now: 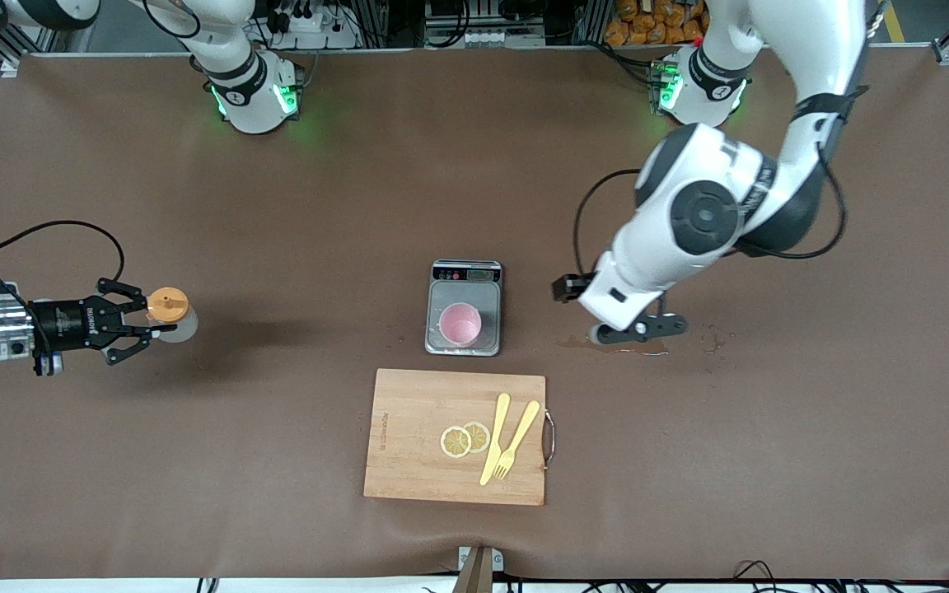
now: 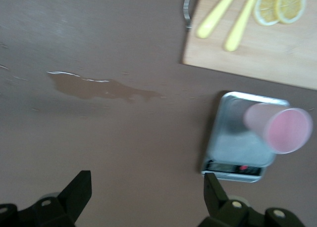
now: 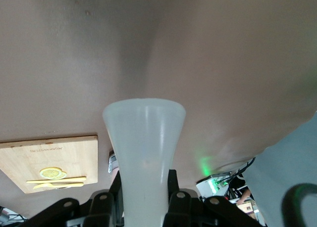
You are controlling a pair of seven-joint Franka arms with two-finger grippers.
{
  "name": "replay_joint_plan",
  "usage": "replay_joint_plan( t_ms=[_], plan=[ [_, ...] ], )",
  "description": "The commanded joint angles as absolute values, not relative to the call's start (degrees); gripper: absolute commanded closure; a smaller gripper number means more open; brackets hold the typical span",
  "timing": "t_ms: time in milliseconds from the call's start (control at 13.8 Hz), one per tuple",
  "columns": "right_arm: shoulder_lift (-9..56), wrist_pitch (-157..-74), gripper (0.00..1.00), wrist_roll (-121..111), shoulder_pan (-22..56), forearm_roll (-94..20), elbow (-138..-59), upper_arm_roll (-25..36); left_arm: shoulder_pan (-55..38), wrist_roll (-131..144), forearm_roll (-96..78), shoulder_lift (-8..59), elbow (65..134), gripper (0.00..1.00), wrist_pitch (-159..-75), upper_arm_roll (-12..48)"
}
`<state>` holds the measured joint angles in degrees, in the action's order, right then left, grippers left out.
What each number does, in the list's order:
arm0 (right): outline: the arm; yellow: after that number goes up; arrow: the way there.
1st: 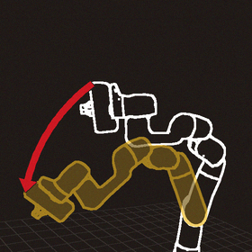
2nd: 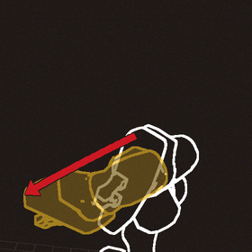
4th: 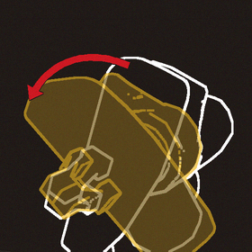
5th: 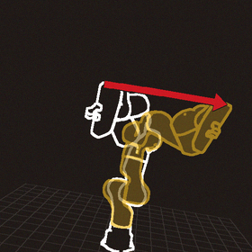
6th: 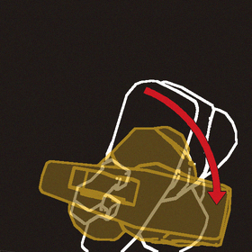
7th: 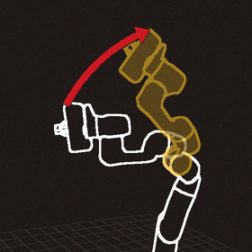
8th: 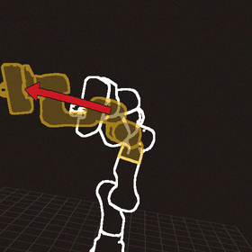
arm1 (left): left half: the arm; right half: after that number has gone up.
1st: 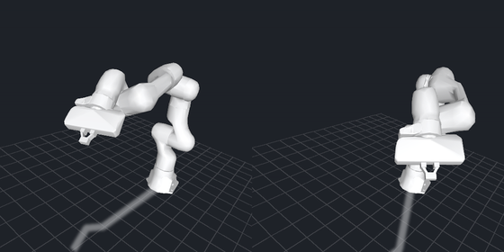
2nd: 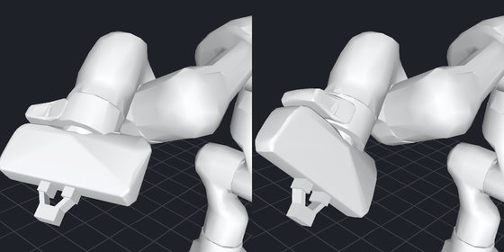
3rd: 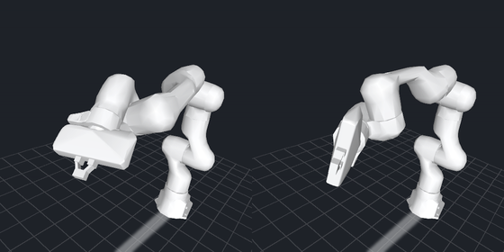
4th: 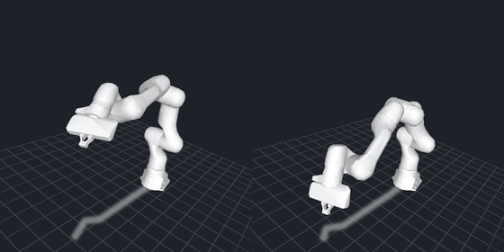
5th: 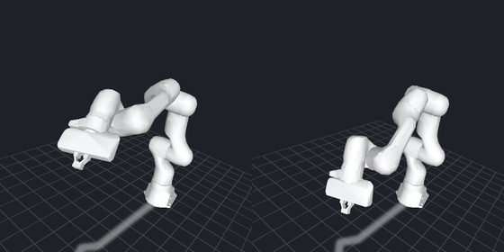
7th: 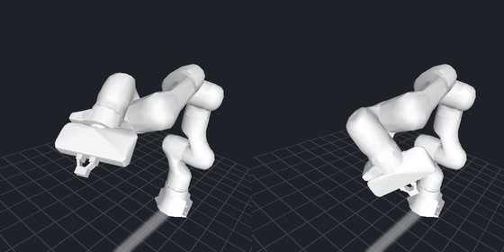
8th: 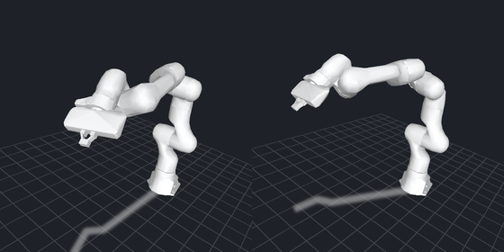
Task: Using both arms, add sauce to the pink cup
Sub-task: 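Raise the left gripper away while the right gripper lifts the bottle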
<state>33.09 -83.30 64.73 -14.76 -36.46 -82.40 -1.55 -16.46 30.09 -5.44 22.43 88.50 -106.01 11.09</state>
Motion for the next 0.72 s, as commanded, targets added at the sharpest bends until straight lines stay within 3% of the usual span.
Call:
replay_joint_plan(
  t_ms=[0, 361, 650],
  plan=[
    [30.24, -84.63, 0.77, 69.51, -11.79, -35.77, -83.94, -1.05, -13.45, 23.75, -6.68, 15.74, 95.79, 0.00, -103.90, 11.69],
    [27.78, -88.68, 0.77, 80.39, -3.80, -28.85, -83.85, -1.14, -12.13, 18.28, -6.42, 4.95, 106.60, 0.00, -101.69, 11.60],
    [26.72, -88.95, 0.77, 88.31, 0.69, -27.51, -83.59, -1.14, -8.18, 12.33, -5.98, 0.89, 107.05, 0.00, -99.32, 11.43]
  ],
)
